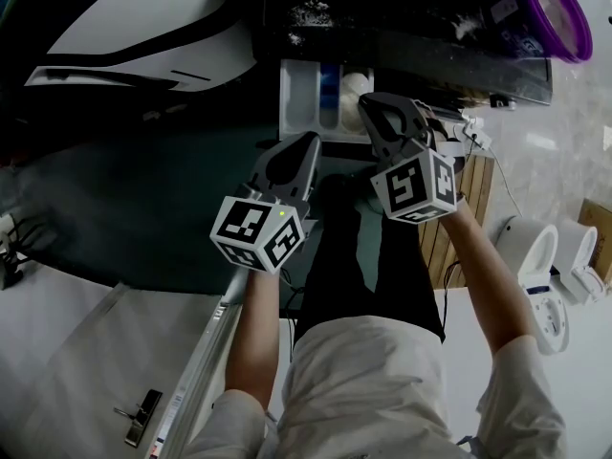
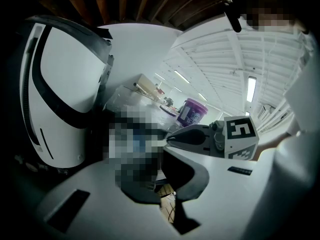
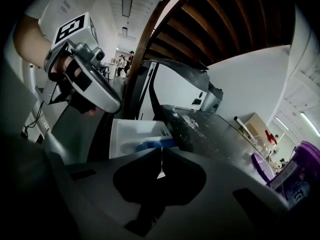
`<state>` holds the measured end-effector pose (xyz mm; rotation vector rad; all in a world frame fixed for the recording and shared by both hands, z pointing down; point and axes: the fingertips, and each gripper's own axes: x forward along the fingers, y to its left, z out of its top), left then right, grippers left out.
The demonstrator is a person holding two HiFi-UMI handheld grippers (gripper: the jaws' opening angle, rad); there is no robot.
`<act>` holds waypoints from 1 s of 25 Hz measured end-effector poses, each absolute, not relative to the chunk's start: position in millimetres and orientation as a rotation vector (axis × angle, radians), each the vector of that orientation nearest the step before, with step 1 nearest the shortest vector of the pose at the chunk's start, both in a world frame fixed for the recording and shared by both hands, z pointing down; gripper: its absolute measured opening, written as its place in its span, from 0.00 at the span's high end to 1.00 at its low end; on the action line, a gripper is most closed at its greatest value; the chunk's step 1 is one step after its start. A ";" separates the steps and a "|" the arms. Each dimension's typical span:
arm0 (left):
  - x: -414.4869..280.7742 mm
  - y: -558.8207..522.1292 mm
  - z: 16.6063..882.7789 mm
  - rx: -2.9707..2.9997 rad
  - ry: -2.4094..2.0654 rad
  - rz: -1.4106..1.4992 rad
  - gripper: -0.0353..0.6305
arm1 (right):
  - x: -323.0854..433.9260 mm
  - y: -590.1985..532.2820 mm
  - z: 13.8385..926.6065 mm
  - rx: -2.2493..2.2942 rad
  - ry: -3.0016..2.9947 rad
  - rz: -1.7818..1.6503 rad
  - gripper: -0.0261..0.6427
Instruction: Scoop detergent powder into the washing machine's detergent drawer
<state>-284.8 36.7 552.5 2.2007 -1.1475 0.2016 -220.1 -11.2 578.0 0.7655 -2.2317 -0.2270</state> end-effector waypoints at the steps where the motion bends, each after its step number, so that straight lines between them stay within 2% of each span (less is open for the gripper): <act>1: -284.7 36.9 552.5 2.200 -1.148 0.201 0.91 | -219.9 -10.6 577.7 0.768 -2.232 -0.229 0.95; 18: -281.2 40.9 543.4 2.207 -1.155 0.194 0.91 | -221.1 0.7 559.3 0.751 -2.216 -0.331 0.95; 25: -279.9 43.9 535.8 2.221 -1.152 0.192 0.91 | -219.8 2.7 548.1 0.789 -2.262 -0.246 0.95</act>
